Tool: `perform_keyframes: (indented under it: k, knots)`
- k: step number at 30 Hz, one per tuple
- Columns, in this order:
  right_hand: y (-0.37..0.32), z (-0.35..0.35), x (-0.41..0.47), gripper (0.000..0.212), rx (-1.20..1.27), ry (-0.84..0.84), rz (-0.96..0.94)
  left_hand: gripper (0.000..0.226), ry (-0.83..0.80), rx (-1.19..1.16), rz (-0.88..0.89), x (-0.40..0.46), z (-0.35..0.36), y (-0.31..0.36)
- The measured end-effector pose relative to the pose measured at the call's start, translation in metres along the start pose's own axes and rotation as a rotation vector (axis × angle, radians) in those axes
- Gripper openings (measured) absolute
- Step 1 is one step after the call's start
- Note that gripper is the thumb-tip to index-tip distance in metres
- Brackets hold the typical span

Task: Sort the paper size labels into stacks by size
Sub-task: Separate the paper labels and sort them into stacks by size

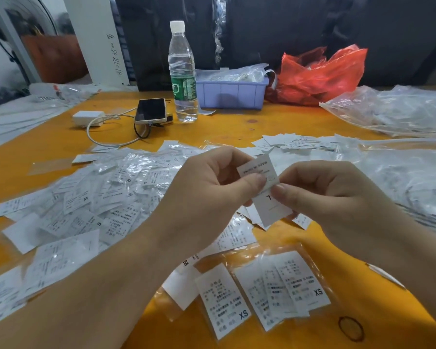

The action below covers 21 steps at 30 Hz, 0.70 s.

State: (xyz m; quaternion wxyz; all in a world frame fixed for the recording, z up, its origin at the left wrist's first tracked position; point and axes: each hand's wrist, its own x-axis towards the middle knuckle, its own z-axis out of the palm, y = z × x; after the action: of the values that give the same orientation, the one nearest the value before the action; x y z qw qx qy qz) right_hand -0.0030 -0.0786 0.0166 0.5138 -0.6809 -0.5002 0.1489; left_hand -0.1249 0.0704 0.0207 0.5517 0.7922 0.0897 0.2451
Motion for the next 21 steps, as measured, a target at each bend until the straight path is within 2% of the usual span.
perform_keyframes:
  k: [2,7,10,14,15,19,21]
  knots:
    - [0.001,0.000,0.000,0.016,0.047,-0.024,-0.003,0.007,-0.035,-0.037,-0.030,-0.001,0.000,-0.001]
    - [-0.003,-0.001,-0.002,0.011,0.042,0.000,-0.029,0.007,-0.085,0.055,-0.011,-0.001,-0.001,-0.001]
    - [-0.004,0.002,-0.005,0.005,-0.119,0.034,-0.075,0.004,-0.102,0.099,0.040,-0.003,-0.003,-0.001]
    - [-0.007,0.003,-0.006,0.012,-0.347,0.060,-0.146,0.005,-0.078,0.164,0.104,-0.004,0.000,-0.002]
    - [-0.009,0.001,-0.006,0.013,-0.372,0.041,-0.139,0.001,-0.062,0.189,0.109,-0.004,0.001,-0.001]
    - [-0.016,-0.007,-0.009,0.028,-0.519,-0.069,-0.073,0.011,-0.049,0.349,0.175,-0.009,0.005,0.001]
    - [-0.024,-0.013,-0.012,0.024,-0.612,-0.118,-0.031,0.010,-0.075,0.364,0.209,-0.011,0.008,0.003]
